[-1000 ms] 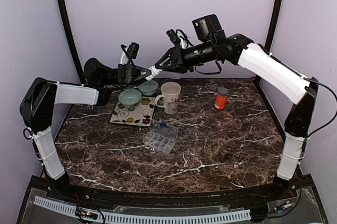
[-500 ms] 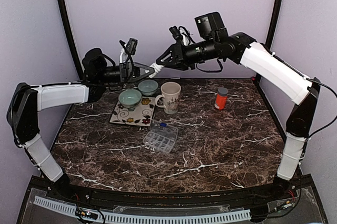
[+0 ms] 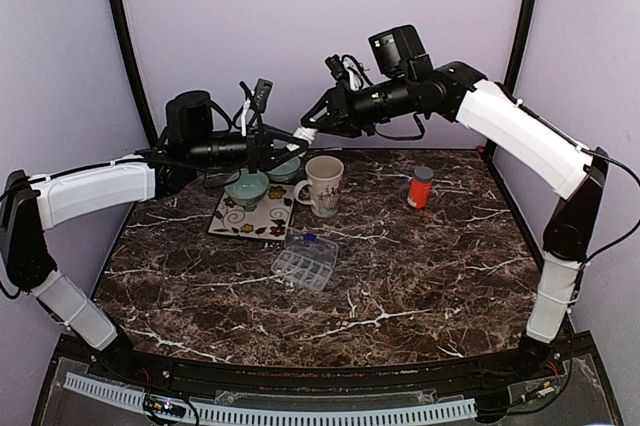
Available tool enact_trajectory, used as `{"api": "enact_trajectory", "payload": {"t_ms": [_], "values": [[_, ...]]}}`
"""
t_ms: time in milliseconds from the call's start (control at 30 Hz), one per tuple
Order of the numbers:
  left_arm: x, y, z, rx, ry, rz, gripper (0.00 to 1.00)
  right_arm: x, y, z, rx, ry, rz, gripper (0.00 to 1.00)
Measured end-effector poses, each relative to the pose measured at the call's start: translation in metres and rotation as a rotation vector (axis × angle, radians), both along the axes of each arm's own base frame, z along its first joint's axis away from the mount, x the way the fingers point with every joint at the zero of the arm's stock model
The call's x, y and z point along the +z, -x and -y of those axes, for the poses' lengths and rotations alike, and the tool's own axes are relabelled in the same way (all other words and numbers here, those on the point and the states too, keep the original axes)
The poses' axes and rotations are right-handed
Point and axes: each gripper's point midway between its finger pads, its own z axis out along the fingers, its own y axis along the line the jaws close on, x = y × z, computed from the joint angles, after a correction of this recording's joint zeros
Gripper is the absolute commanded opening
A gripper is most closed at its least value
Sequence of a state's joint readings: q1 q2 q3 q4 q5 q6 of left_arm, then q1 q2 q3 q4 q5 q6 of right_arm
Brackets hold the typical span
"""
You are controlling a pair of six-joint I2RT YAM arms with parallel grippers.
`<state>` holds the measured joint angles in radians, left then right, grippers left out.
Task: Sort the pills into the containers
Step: Screw the lid of the pill bottle onto the pill bottle.
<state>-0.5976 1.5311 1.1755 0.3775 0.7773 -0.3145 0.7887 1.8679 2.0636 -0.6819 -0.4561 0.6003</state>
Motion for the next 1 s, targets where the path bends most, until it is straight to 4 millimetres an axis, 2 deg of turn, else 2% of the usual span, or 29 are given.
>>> {"api": "enact_trajectory", "payload": {"t_ms": [367,733,1000], "values": [[0.003,-0.008,-0.002,0.229,-0.121,0.167,0.18,0.001,-0.006,-0.002,-0.018,-0.006,0.017,0.07],[-0.006,-0.023,-0.004,0.481,-0.282,0.348,0.15,-0.007,-0.020,-0.006,-0.060,0.022,0.013,0.06],[-0.010,-0.026,-0.008,0.580,-0.364,0.455,0.14,-0.013,-0.022,-0.008,-0.065,0.031,-0.010,0.05]]}}
